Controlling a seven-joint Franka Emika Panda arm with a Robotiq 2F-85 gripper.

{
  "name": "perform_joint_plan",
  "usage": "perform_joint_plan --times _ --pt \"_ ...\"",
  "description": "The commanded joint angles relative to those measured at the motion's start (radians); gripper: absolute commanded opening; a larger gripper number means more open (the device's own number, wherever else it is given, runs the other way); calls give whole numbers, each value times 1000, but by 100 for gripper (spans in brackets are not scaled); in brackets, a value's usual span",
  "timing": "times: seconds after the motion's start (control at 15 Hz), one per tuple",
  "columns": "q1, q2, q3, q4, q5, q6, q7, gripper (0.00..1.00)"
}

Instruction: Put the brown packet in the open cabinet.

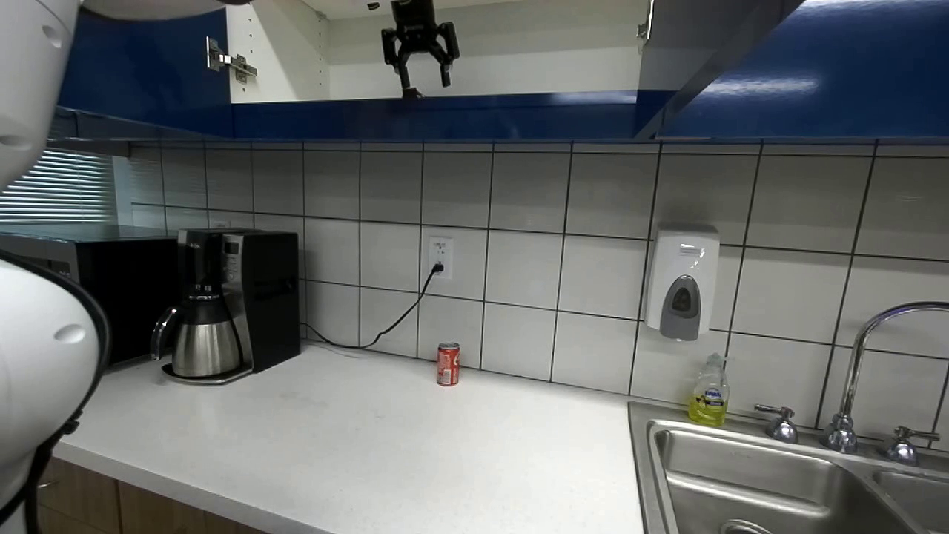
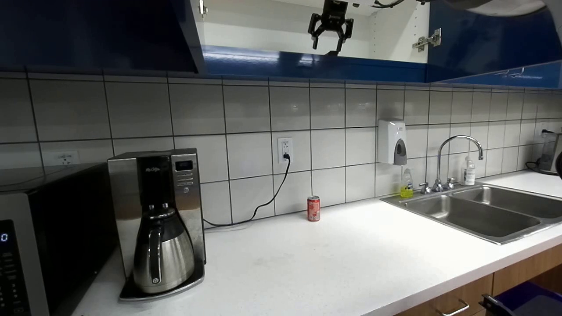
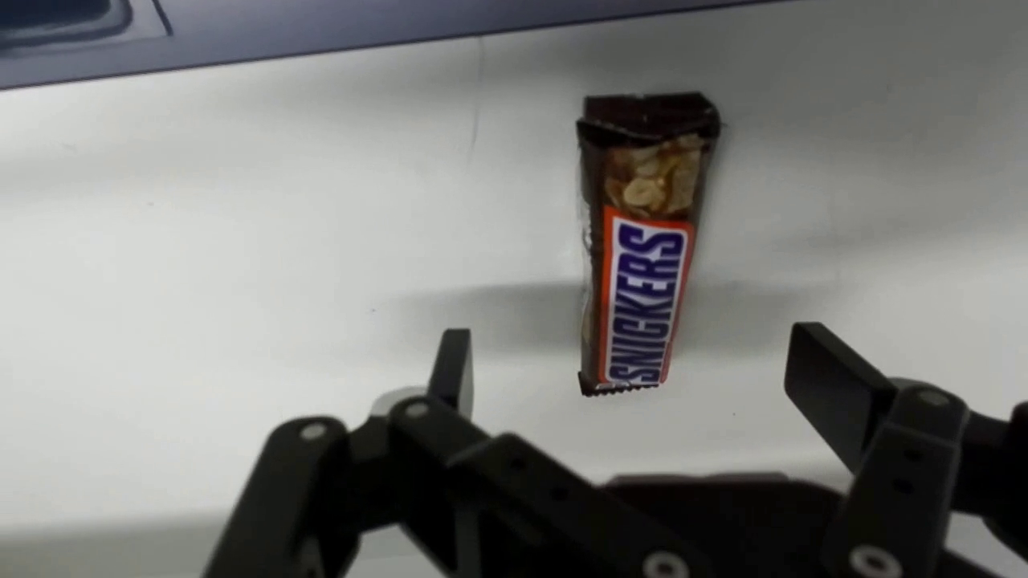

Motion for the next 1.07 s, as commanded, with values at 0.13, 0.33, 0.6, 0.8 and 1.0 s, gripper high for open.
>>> perform_joint_plan --times 0.13,0.33,0.6,0.8,1.0 --pt "-1 -40 -9 -25 1 6 16 100" --pt "3 -84 -6 -66 2 26 6 100" --pt "11 -147 -3 -127 0 52 2 100" --pt "18 -205 -1 -202 0 73 -4 100" --pt "27 -284 2 -310 -2 97 -13 100"
